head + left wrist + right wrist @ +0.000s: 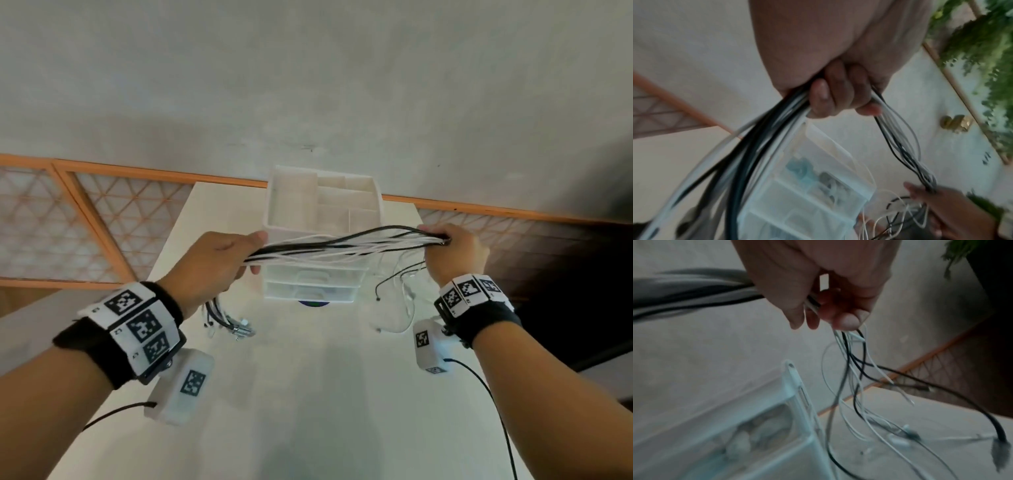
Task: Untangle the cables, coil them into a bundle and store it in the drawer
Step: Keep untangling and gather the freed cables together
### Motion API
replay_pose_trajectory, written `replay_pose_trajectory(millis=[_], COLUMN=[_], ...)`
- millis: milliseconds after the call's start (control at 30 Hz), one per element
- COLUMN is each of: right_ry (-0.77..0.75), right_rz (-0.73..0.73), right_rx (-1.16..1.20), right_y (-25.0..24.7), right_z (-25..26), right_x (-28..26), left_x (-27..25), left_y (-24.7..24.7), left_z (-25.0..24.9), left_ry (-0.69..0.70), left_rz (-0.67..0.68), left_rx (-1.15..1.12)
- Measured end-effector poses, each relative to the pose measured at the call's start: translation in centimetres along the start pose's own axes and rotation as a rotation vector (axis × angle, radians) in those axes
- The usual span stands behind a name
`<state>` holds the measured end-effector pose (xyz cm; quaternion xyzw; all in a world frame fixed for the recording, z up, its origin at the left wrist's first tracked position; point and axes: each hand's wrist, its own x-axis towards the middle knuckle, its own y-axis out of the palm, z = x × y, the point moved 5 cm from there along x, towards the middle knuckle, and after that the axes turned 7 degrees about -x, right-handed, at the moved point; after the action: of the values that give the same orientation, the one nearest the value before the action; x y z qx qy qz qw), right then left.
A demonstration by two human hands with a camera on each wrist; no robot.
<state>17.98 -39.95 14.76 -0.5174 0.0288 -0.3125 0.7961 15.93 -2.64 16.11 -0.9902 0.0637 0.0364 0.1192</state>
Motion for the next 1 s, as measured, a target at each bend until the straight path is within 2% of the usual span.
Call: replay_pose_trajectory(millis=[33,100,167,233,333,467,500,567,633,733,800,833,900,1000], right_ry=[0.024,0.081,0.117,0.141,0.141,0.055,0.022,-0.058,-0.145,-0.234,-0.228,-0.218,-0.227,-0.315], right_rz=[0.042,0.22,0.261,0.22,0.155,0.217,0.234,0.239,0.227,0.171,0.14,0.138,0.139,0.21], right_rx=[-0.026,-0.071,0.004,0.122,0.277,0.357,0.355,0.348,0.287,0.199,0.23,0.25,0.218,-0.037], right_y=[0.5,1.9,1.8,0.7,-1.3,-1.8,-1.8,-1.6,-1.7,-2.4,-2.8,-2.9,-2.8,-1.3], right_z=[-0.4,-1.5,-1.6,-0.9,0.5,3.0,3.9,5.7,7.2,8.8,8.6,8.2,6.8,4.4], right_x=[0.1,-0.3,-0.6,-0.4,-0.3,-0.5,-0.7,-1.1,-1.6,-2.3,-2.1,-1.8,-1.2,-1.9], left_x=[0.2,0.5,0.9,1.1,0.8,0.3,0.4,0.5,0.5,-0.5,-1.0,-0.9,-0.2,1.3], left_y=[-0.5,-1.0,-1.0,-0.5,0.7,2.1,2.5,3.9,6.0,10.1,11.4,11.3,10.0,7.3], left_z=[0.2,0.2,0.9,2.0,4.4,7.7,7.9,6.8,4.3,0.2,-1.3,-1.6,-2.4,-3.7], left_ry=[0.0,-0.002,-0.033,-0.098,-0.224,-0.454,-0.476,-0.442,-0.332,-0.175,-0.177,-0.17,-0.115,-0.025], left_rz=[-0.058,-0.109,-0.066,0.008,0.202,0.444,0.491,0.539,0.538,0.645,0.683,0.661,0.5,0.222], left_rx=[-0.07,-0.138,-0.072,0.044,0.186,0.129,0.137,0.21,0.199,0.001,-0.091,-0.105,-0.096,-0.187])
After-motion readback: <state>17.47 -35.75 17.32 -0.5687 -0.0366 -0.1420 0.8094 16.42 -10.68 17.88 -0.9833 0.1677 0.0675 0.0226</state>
